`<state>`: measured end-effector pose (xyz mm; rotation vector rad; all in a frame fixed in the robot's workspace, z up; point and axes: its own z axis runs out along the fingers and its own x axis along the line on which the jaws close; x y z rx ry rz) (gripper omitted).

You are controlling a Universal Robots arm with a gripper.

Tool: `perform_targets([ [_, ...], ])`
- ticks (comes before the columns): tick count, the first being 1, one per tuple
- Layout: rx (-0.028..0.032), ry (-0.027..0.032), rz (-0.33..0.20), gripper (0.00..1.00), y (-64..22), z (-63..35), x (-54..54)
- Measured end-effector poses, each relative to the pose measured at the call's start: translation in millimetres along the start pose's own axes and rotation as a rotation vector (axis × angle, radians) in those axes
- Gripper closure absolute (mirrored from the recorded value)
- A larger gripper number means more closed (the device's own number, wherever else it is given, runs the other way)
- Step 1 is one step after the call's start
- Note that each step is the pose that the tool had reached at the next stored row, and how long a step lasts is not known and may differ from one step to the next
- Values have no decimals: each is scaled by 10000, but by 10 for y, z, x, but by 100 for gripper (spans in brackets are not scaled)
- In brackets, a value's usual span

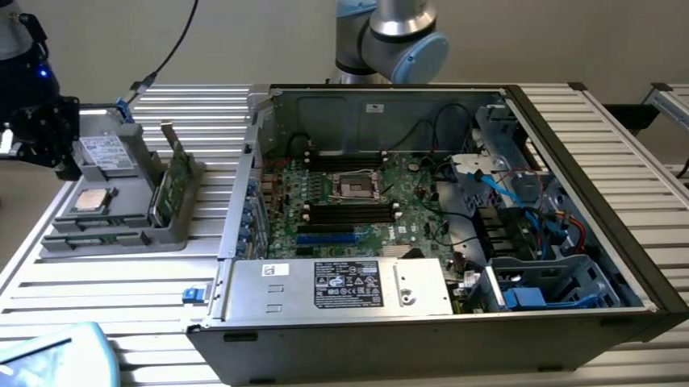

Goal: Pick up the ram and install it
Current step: 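Pick up the ram and move it above insertion slot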

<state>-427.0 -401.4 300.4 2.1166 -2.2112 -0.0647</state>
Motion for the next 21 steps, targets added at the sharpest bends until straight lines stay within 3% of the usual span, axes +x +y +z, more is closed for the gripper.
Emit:
perform_targets([
  [10, 26, 129, -1537, 89, -4, 69, 16],
  [17, 32, 156, -1729, 88, 4, 79, 28],
  [19, 31, 156, -1729, 82, 4, 79, 28],
  [20, 32, 157, -1729, 75, 4, 79, 28],
  [21, 32, 156, -1729, 75, 4, 79, 28],
])
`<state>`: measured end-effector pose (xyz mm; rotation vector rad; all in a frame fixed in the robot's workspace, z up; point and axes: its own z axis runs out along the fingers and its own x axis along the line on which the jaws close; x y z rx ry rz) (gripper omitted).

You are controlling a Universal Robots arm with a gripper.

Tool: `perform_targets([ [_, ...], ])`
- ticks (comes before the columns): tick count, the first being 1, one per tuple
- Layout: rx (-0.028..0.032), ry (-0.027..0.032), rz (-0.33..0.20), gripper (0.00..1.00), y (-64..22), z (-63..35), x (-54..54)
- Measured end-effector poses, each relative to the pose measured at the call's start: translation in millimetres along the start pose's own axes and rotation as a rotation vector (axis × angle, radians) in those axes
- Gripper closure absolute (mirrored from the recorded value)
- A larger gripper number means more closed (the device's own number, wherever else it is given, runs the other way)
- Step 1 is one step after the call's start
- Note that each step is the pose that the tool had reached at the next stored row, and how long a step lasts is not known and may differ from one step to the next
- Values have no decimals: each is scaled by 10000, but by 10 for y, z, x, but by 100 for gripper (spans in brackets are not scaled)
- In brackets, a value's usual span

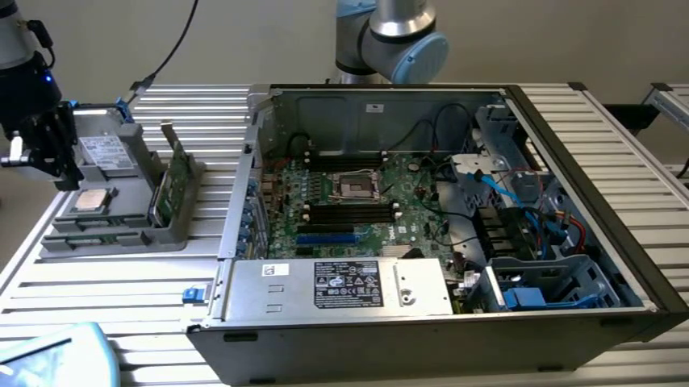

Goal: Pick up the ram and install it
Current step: 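Pick up the ram and move it above insertion slot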

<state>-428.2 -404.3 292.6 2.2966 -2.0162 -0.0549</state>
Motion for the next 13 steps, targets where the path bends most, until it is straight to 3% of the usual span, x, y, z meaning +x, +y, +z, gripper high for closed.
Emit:
perform_targets([
  [9, 0, 0, 0, 73, 0, 5, 1],
  [10, 2, -1, -1, 67, -1, 11, 4],
  [13, 1, 0, -4, 67, -2, 61, 27],
])
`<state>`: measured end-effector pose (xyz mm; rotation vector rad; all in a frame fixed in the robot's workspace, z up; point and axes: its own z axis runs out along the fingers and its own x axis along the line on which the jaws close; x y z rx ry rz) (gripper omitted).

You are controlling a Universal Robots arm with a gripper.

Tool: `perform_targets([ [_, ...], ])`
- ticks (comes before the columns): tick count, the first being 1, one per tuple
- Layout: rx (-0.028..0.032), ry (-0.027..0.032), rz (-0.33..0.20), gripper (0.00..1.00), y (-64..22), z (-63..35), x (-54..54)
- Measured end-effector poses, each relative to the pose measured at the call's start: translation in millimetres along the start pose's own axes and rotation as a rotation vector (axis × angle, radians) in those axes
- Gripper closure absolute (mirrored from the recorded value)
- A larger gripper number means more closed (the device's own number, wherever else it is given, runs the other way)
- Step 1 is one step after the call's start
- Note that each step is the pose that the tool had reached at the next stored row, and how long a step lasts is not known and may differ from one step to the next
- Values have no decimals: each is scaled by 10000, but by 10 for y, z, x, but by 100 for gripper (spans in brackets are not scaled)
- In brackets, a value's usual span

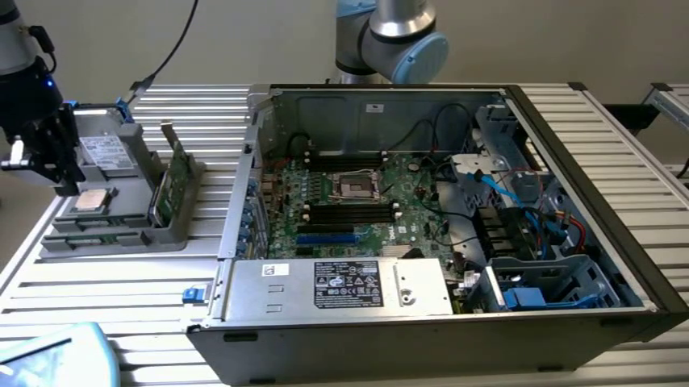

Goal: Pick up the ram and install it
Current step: 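Pick up the ram and move it above insertion slot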

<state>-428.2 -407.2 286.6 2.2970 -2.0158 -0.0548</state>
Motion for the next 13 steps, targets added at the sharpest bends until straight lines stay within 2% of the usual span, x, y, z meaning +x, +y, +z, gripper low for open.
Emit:
perform_targets([
  [13, 0, 5, -44, 67, -11, 239, 109],
])
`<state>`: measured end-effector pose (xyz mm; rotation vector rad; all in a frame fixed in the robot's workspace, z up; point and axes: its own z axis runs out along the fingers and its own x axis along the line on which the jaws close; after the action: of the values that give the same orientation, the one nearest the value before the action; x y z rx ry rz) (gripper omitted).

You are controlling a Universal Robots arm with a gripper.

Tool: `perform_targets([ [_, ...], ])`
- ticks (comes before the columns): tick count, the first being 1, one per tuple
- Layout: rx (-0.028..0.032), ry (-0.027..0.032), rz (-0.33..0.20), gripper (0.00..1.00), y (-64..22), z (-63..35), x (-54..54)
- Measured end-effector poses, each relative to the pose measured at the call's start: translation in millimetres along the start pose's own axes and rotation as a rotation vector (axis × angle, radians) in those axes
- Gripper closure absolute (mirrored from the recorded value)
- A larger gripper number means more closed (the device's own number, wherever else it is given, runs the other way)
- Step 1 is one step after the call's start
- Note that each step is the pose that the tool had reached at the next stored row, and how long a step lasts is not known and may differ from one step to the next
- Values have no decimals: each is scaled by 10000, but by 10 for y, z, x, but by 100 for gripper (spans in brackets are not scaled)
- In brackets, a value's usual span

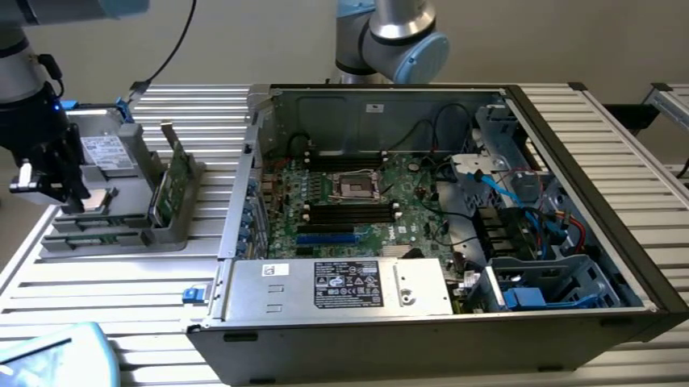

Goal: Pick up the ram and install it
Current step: 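Pick up the ram and move it above insertion slot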

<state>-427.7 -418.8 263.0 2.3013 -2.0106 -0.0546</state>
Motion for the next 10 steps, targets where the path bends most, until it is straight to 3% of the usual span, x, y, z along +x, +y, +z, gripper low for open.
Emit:
perform_targets([
  [10, 3, 6, -78, 67, -26, 182, 48],
])
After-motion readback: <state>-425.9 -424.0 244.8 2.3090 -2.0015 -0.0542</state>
